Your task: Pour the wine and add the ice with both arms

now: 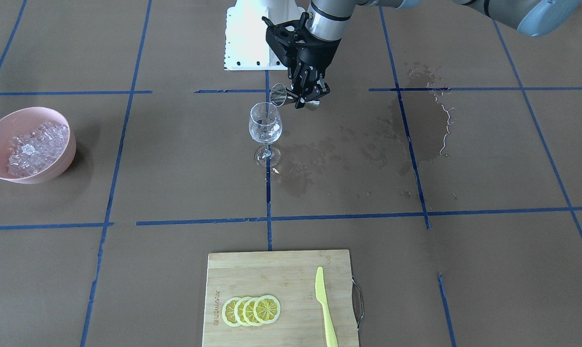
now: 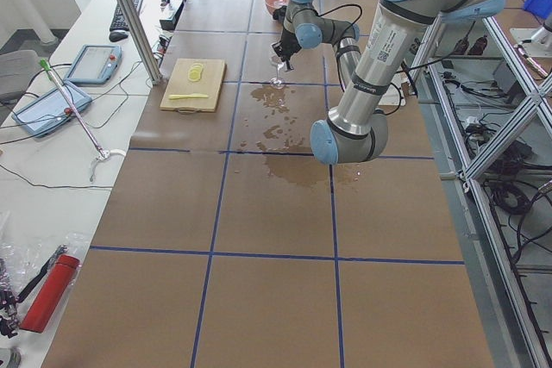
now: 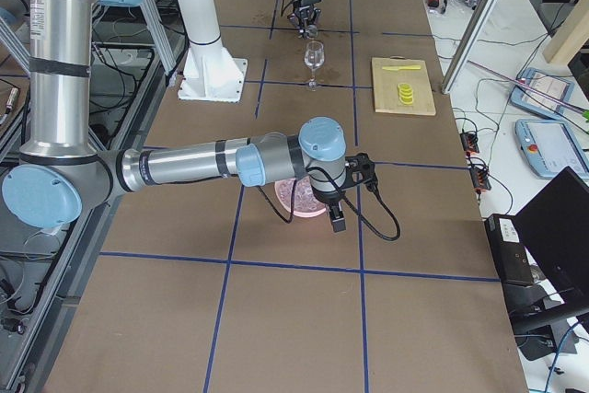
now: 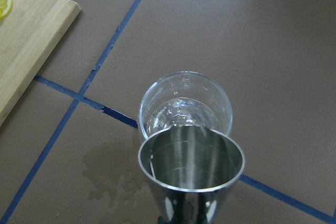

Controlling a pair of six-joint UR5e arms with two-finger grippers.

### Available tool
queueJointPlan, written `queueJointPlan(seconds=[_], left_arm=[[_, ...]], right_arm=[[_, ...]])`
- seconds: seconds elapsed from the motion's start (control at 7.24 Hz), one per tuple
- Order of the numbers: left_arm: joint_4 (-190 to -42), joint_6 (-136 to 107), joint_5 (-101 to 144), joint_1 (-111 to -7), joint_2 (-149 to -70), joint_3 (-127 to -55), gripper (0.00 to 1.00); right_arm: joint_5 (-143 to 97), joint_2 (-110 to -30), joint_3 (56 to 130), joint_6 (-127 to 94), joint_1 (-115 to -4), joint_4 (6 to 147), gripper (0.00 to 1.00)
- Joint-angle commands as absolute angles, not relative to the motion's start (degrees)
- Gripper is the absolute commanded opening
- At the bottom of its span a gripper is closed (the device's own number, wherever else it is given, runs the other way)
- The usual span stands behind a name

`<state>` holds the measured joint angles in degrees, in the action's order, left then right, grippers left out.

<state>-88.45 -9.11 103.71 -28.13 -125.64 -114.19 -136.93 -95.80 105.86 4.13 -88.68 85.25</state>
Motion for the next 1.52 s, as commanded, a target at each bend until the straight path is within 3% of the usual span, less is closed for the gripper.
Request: queueJointPlan(seconds=[0.0,0.83,1.38], left_arm=[[-85.36,-8.88,103.71,-27.34,-126.64,-114.35,0.0],[-70.68,-8.88,103.62,-26.54,-134.11,-113.64,0.0],[-70.31,-8.88,103.97,-26.89,-134.21,-113.2,0.0]], right_arm=[[-136.93,-95.8,105.65,4.13,-88.68,85.25,1.0],[-136.93,-95.8,105.56,4.13,-88.68,85.25,1.0],[-136.93,-95.8,105.64,4.13,-88.68,85.25,1.0]])
